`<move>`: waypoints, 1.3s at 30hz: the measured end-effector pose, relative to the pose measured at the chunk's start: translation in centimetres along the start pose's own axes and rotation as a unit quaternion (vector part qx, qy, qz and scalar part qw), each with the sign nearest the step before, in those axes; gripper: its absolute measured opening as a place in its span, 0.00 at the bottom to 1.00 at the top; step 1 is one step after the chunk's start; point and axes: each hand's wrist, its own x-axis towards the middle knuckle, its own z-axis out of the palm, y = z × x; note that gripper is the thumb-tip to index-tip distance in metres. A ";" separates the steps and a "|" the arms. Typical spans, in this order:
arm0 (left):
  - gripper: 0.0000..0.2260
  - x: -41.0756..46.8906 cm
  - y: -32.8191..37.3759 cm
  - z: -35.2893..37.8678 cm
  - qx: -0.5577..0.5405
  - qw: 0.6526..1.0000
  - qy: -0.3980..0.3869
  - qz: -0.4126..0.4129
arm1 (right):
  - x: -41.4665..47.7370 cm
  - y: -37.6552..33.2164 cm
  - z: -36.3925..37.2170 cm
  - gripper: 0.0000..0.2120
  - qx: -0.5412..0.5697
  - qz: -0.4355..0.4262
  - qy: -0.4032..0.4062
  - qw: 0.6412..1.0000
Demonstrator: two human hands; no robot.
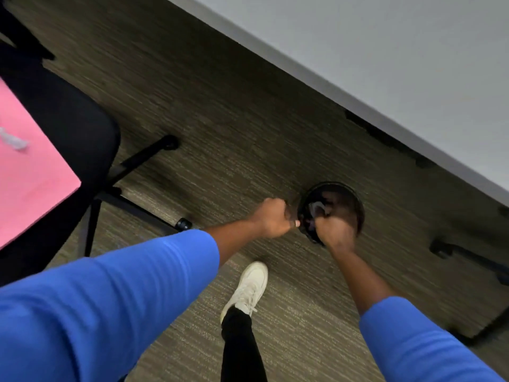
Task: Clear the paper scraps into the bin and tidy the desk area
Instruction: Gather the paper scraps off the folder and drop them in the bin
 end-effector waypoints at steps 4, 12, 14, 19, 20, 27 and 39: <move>0.14 -2.8 -2.3 -4.5 0.012 0.997 0.073 -0.011 | -1.6 -6.4 0.9 0.21 0.028 -0.060 -0.020 0.998; 0.12 -9.8 -8.6 -13.6 -0.048 0.984 0.169 -0.035 | -7.6 -19.1 3.4 0.18 0.009 -0.269 -0.044 0.962; 0.11 -12.0 -10.8 -15.7 -0.056 0.978 0.198 -0.045 | -9.2 -21.8 4.4 0.19 0.021 -0.321 -0.058 0.945; 0.08 -17.7 -15.7 -20.7 -0.086 0.949 0.302 -0.042 | -12.4 -28.3 7.2 0.19 0.027 -0.385 -0.091 0.918; 0.07 -18.9 -16.7 -21.6 -0.093 0.939 0.328 -0.043 | -12.9 -29.6 7.8 0.19 0.027 -0.395 -0.096 0.913; 0.15 -26.0 -25.2 -26.5 -0.023 0.825 0.549 -0.133 | -15.9 -37.9 12.0 0.29 -0.019 -0.447 -0.158 0.880; 0.50 -29.4 -36.0 -29.9 0.061 0.874 0.427 -0.223 | -20.9 -46.8 20.8 0.46 -0.241 -0.548 -0.154 0.786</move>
